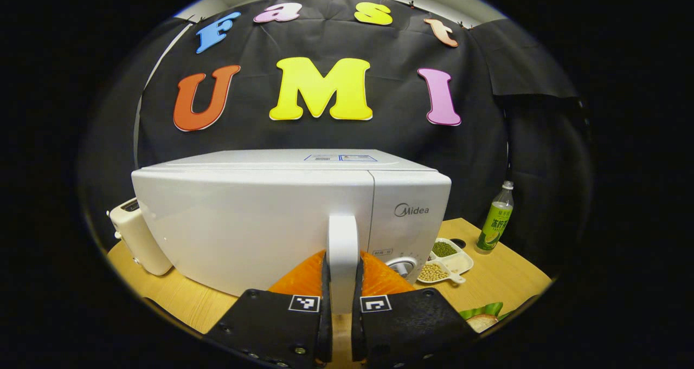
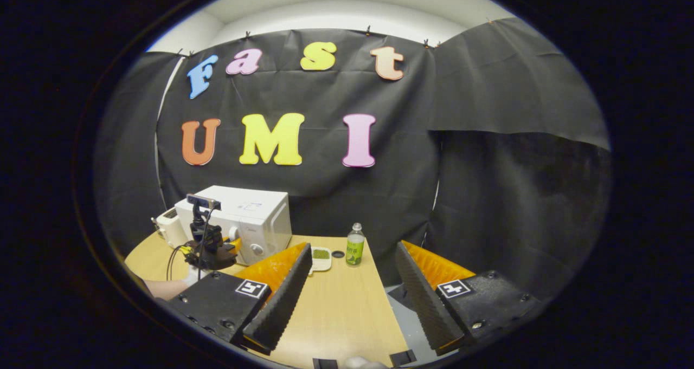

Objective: Open the microwave oven with the left hand, put the food in, and close the microwave oven.

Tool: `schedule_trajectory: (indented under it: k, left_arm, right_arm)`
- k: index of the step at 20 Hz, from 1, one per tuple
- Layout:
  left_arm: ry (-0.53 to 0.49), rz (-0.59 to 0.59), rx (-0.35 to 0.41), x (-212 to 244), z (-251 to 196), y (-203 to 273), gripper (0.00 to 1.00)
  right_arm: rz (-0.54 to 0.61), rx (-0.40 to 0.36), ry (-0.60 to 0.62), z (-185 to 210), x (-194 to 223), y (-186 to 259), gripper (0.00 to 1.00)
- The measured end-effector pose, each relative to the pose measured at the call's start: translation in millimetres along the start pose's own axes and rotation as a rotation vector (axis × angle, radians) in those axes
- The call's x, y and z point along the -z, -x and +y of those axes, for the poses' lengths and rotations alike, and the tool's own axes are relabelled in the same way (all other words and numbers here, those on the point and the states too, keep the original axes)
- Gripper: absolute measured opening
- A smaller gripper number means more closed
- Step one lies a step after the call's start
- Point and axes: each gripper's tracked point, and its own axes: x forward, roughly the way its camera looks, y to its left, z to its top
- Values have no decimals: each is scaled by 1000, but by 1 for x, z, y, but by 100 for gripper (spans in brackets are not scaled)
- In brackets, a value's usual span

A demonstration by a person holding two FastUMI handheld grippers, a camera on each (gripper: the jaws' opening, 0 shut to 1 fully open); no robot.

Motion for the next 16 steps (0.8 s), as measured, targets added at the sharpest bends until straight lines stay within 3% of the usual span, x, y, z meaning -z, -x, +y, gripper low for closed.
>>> schedule_trajectory:
  k: [1, 2, 3, 4, 7, 8, 9, 12, 13, 14, 15, 16]
  left_arm:
    - [-6, 5, -2, 1, 1, 0, 6]
    - [0, 8, -1, 1, 1, 0, 6]
    - [7, 14, 4, 2, 0, 1, 4]
    - [8, 14, 9, 2, 0, 1, 4]
    - [-5, 21, 16, 9, 1, 23, 0]
    - [-6, 7, 21, 9, 2, 32, 4]
    - [1, 17, 21, 13, 6, 43, 4]
    - [-12, 24, 15, 20, 17, 77, 4]
    - [-17, 27, 8, 22, 21, 88, 4]
    - [-18, 37, 0, 25, 27, 99, 4]
    - [-19, 42, -6, 27, 31, 108, 6]
    - [-19, 53, -12, 30, 36, 116, 6]
  right_arm:
    - [-6, -5, 2, 1, -2, 0, 99]
    - [-11, -11, 5, 5, -3, 1, 99]
    - [-10, -16, 8, 6, -3, 1, 92]
    - [-11, -26, 9, 8, -3, 1, 99]
    - [-16, -35, 3, 9, -4, -1, 99]
    - [-16, -42, 4, 10, -3, -1, 92]
    - [-18, -52, 6, 13, -2, 1, 99]
    - [-14, -81, 3, 22, 4, 4, 99]
    - [-9, -93, 2, 25, 6, 6, 92]
    - [-7, -104, 3, 27, 7, 7, 99]
    - [-9, -114, 1, 28, 8, 9, 92]
    - [-8, -123, -1, 30, 9, 12, 92]
